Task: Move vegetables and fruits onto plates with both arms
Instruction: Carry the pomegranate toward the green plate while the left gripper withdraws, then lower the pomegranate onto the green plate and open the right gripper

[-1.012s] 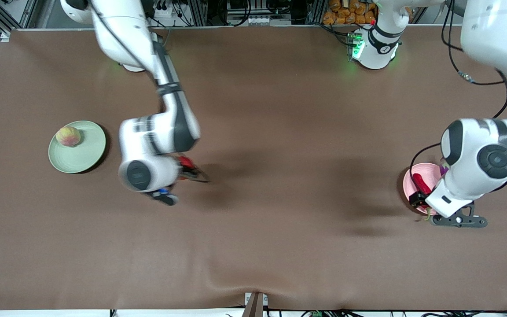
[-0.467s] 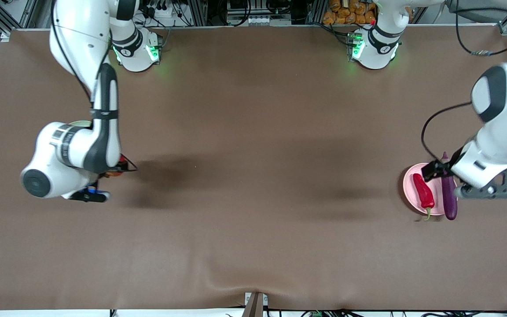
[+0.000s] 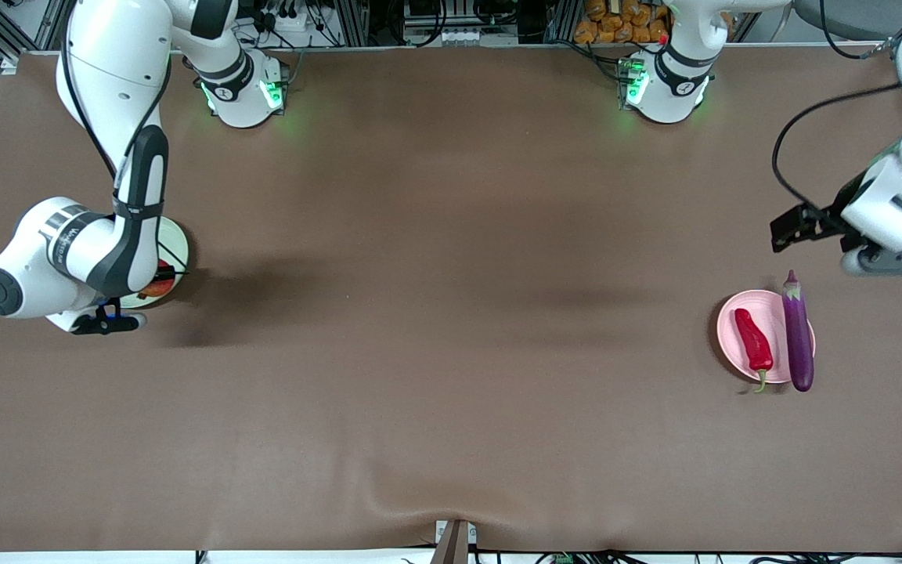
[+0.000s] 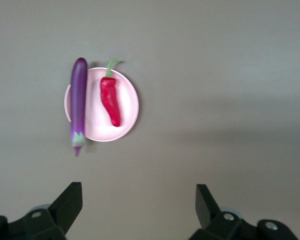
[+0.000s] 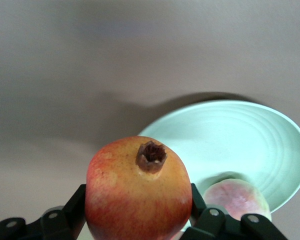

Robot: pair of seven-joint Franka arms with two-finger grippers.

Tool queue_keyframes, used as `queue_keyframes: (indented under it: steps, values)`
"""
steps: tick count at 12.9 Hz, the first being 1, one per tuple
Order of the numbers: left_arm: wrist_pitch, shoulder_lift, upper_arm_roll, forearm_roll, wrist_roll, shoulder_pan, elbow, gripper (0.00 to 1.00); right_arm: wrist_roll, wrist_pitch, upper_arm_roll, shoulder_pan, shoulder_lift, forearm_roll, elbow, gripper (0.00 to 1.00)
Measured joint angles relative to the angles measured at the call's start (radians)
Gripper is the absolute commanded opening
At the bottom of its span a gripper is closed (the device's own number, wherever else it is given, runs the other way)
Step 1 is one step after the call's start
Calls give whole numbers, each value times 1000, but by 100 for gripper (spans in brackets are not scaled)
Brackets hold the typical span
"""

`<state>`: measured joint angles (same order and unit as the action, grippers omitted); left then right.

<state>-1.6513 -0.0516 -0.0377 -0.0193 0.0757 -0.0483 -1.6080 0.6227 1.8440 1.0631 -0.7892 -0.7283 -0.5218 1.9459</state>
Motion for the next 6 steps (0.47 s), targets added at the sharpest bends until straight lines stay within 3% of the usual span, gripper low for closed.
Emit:
queue_keyframes:
  steps: [2,6]
  values:
    - [127,11,1,6,0,0,64,100,30,34,-2,0,-2,-35,57,0]
    - [176,16,3,7,3,1,88,100,62,52,-4,5,-4,-47,90,0]
